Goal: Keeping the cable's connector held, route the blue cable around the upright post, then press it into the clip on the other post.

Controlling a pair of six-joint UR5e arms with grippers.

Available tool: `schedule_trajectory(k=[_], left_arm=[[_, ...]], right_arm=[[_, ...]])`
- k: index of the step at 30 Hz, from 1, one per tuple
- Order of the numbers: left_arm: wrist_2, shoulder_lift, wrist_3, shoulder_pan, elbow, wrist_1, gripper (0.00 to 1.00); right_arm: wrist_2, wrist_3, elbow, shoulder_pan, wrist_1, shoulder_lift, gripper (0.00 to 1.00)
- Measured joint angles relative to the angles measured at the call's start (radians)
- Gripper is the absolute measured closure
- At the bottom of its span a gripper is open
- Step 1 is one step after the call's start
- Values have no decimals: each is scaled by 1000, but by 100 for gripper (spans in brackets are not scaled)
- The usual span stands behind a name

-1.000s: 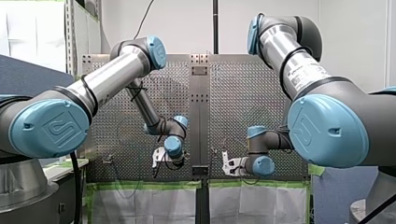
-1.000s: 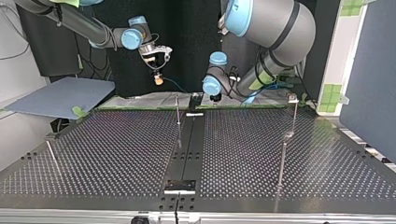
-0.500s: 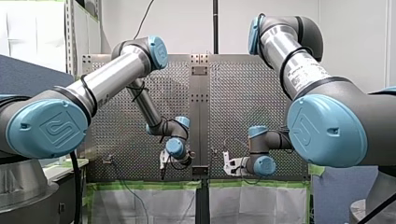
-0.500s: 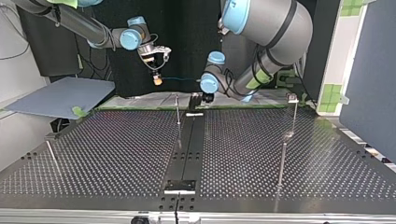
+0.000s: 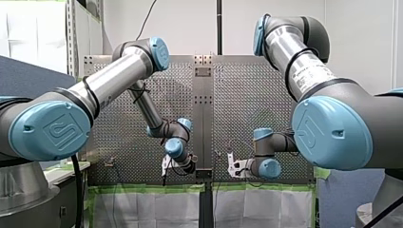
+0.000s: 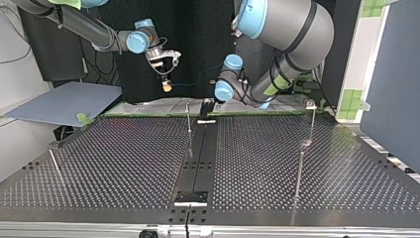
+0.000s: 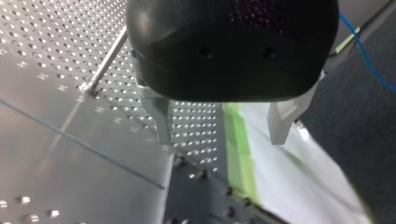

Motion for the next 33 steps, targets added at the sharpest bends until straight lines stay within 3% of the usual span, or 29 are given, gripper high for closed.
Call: schedule_trajectory(k=[13, 25, 33], left_arm=[[112, 0, -66, 0, 0, -103, 0], [233, -1, -186, -16, 0, -91, 0], [310, -1, -263, -34, 0, -48, 0]], right_arm=[[-33, 10, -7, -2, -20, 0, 100], [-63, 10, -18, 6, -18, -1, 100], [-75, 5, -28, 15, -5, -1, 100]])
